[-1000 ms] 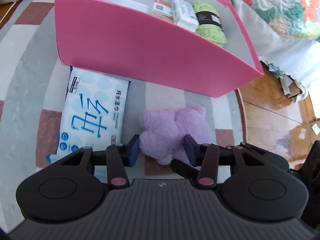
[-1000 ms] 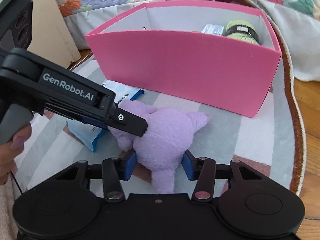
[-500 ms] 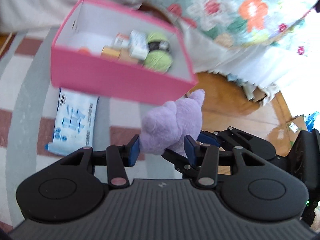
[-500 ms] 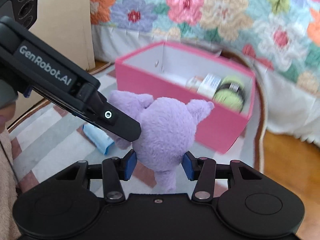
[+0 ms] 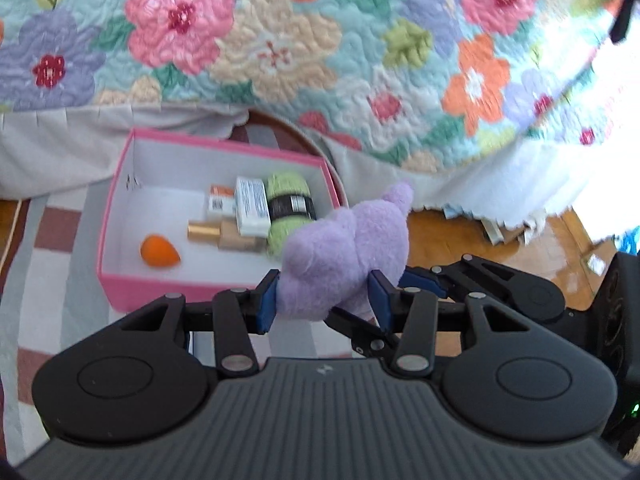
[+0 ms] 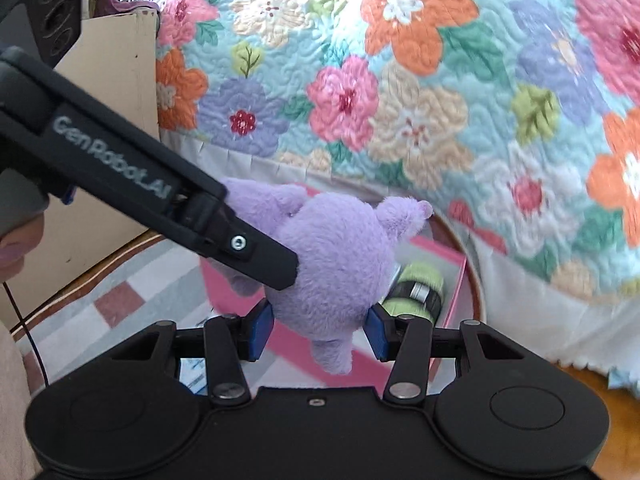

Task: Organize objects
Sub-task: 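Carry the plush toy with the left tool into the pink box, then open the left tool to release the plush toy, withdraw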

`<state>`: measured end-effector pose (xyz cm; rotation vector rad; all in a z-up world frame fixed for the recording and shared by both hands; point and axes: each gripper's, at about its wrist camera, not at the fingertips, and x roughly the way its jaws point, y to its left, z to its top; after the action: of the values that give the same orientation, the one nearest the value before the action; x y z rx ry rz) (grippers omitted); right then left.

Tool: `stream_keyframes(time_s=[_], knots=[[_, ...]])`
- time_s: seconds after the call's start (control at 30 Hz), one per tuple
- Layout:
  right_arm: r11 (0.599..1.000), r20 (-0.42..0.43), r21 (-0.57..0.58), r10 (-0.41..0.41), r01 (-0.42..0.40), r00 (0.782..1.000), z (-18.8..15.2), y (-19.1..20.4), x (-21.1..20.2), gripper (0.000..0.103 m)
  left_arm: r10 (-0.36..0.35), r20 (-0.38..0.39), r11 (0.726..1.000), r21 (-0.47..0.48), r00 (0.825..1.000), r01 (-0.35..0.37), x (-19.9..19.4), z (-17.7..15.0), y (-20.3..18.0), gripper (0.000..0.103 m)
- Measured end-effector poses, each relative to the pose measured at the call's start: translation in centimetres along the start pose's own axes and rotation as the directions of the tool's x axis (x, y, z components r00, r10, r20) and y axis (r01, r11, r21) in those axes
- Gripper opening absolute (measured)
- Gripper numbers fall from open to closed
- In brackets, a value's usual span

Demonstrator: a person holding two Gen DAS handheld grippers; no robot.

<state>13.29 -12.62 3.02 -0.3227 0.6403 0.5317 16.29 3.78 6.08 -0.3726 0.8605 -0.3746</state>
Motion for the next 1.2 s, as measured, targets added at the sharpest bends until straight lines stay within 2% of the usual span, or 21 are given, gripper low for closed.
stream_keyframes(time_s=[0.07, 0.17, 0.27, 0.37, 0.53, 0.77, 0.97, 1.03, 1.1, 1.2], knots=[[1.000, -0.011, -0.012, -0.006, 0.006, 1.000, 1.4, -0.7, 0.9, 0.053, -0.003, 0.014, 1.000, -0.008, 1.000, 0.003, 0.3, 1.7, 0.2, 0.046], [1.000, -0.053, 0.004, 0.005, -0.005, 0.999, 3.0, -2.0, 2.9, 0.053, 0.019, -0.027, 0.998, -0.056, 0.999, -0.020, 2.2, 3.9, 0.9, 0.046], [0.993, -0.150, 0.110, 0.056, -0.039, 0.987, 4.0, -4.0, 6.1, 0.053, 0.048, -0.092, 0.994, -0.093, 0.995, -0.056, 5.2, 5.5, 1.9, 0.046], [0.976, -0.237, 0.214, 0.089, -0.038, 0.967, 3.8, -6.0, 9.6, 0.053, 0.035, -0.135, 0.992, -0.113, 0.990, -0.051, 8.6, 6.0, 3.2, 0.046], [0.952, -0.299, 0.304, 0.133, -0.038, 0.945, 1.6, -7.6, 13.2, 0.052, -0.001, -0.163, 0.974, -0.222, 0.987, -0.036, 13.0, 4.9, 5.8, 0.045], [0.949, -0.396, 0.314, 0.164, -0.035, 0.904, -0.7, -7.3, 16.2, 0.051, 0.002, -0.229, 0.960, -0.272, 0.974, -0.066, 16.9, 2.4, 7.5, 0.045], [0.936, -0.459, 0.350, 0.211, -0.042, 0.863, -1.7, -7.4, 18.4, 0.044, 0.085, -0.228, 0.964, -0.226, 0.970, -0.138, 18.0, 1.6, 7.8, 0.045], [0.927, -0.478, 0.374, 0.221, -0.030, 0.850, -1.9, -7.6, 19.2, 0.043, 0.077, -0.227, 0.964, -0.232, 0.971, -0.131, 18.2, 1.3, 8.1, 0.045], [0.924, -0.485, 0.381, 0.220, -0.022, 0.846, -2.2, -7.8, 19.7, 0.042, 0.059, -0.236, 0.963, -0.240, 0.970, -0.118, 18.6, 1.0, 8.4, 0.045], [0.923, -0.485, 0.384, 0.217, -0.017, 0.847, -2.5, -7.9, 19.6, 0.035, 0.067, -0.238, 0.964, -0.235, 0.969, -0.124, 19.0, 0.5, 8.6, 0.045]])
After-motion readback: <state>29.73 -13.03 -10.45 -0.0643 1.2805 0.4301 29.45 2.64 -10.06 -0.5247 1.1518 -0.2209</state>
